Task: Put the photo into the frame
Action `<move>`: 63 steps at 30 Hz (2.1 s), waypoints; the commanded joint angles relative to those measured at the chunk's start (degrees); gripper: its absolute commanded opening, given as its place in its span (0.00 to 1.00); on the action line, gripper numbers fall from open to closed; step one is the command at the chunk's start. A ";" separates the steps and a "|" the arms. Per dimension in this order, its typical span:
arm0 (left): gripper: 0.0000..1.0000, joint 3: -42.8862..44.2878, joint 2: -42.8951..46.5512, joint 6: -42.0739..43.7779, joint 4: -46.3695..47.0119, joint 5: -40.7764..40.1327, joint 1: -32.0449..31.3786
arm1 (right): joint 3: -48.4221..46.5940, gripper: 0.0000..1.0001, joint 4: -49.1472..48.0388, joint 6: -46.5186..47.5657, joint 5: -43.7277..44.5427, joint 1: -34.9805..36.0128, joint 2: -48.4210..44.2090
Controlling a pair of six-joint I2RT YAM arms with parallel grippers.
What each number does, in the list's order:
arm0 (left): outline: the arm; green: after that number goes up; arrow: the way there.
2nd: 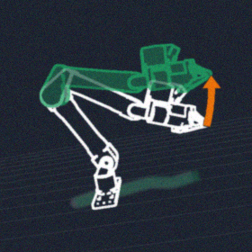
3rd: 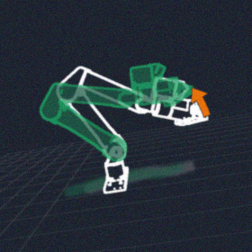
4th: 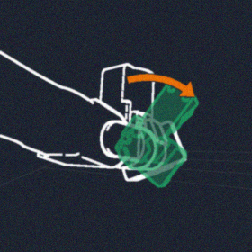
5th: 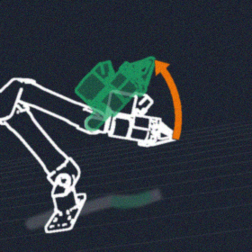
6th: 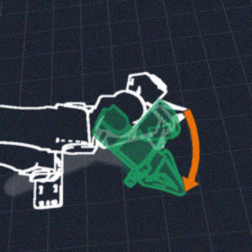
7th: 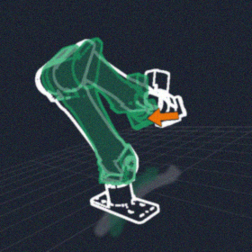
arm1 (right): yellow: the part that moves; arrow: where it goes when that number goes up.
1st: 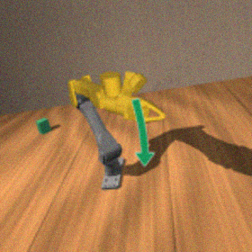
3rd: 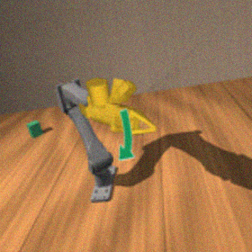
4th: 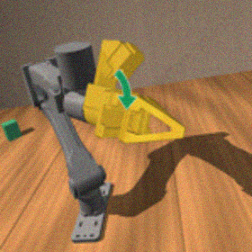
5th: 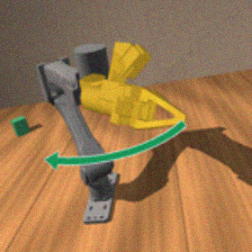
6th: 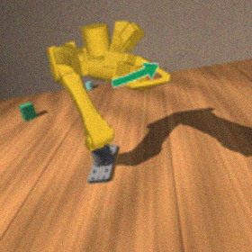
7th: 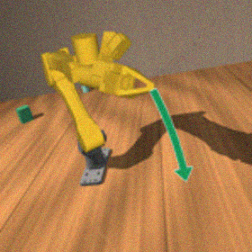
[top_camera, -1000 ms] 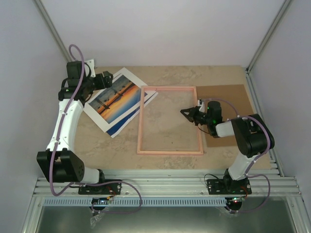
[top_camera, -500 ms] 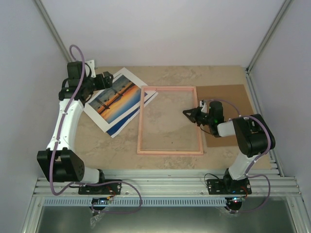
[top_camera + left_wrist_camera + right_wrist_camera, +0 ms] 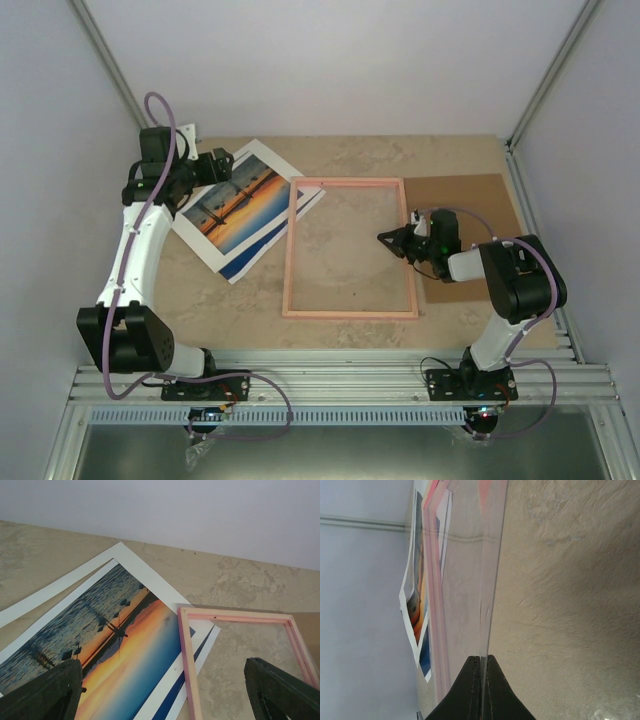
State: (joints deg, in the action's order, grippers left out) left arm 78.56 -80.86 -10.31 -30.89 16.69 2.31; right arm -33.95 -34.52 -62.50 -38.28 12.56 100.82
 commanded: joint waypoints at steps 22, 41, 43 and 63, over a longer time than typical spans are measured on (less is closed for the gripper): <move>0.90 0.03 -0.62 0.03 1.63 0.89 0.44 | -2.51 0.01 1.68 5.23 1.90 -1.04 1.00; 0.90 -0.17 -0.70 0.10 1.61 0.97 0.42 | -4.16 0.00 4.66 9.33 1.64 -1.42 1.92; 0.90 -0.18 -0.70 0.11 1.57 0.96 0.46 | -4.40 0.01 4.90 10.08 1.59 -1.42 1.99; 0.90 -0.30 -1.03 0.04 1.73 1.08 0.43 | -6.36 0.00 3.81 12.95 0.67 -1.49 3.48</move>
State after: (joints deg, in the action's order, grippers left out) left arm 78.56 -81.87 -10.31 -30.85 16.86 2.31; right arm -38.79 -29.50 -51.22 -37.28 11.38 103.24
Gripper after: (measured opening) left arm 0.901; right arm 0.024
